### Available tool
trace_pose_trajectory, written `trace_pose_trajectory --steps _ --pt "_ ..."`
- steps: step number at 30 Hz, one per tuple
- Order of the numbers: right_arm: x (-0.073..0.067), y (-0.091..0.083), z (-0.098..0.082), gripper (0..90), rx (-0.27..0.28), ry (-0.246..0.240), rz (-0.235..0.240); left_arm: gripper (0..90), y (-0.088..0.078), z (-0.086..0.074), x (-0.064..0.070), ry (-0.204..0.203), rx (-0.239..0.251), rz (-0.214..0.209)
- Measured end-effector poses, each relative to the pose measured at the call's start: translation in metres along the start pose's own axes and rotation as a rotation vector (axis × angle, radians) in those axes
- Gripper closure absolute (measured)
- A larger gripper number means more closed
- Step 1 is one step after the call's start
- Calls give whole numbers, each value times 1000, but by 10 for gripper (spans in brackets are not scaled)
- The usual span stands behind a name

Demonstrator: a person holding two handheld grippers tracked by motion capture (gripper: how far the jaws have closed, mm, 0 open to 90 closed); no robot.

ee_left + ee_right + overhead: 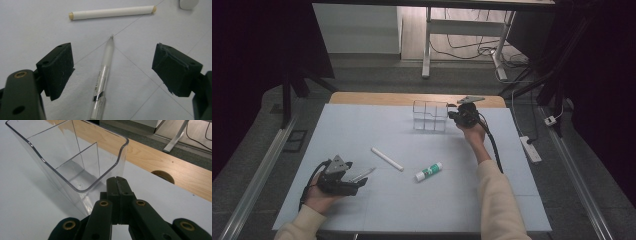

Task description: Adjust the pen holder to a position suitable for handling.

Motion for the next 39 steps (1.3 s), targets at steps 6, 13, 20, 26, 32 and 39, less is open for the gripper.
trace_pose_trajectory --steps 6,13,20,26,32,39 --pt "-7 5 3 887 -2 -6 5 176 0 0 0 -1 0 0" --pt "-14 12 6 887 0 -7 6 176 0 0 0 -2 -1 -1" --pt "-19 17 8 887 2 -7 15 175 0 0 -1 -1 -2 -2" --pt "-21 19 8 887 -7 -14 12 176 0 -1 -1 -2 -2 -2" --pt "-20 14 6 887 -17 -24 16 175 0 -1 -1 -6 1 -1" --pt "-19 -9 -3 887 -1 -24 30 174 1 -1 0 1 -5 -1"
Point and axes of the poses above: each handheld gripper's, and its own axes: y roughly forward along the jaws, z roughly out of its top, x roughly to its right, the point moved 2 cm from there along y, roughly forward along the jaws, and after that the axes turned 7 degrees about y, right-handed, at the moved point
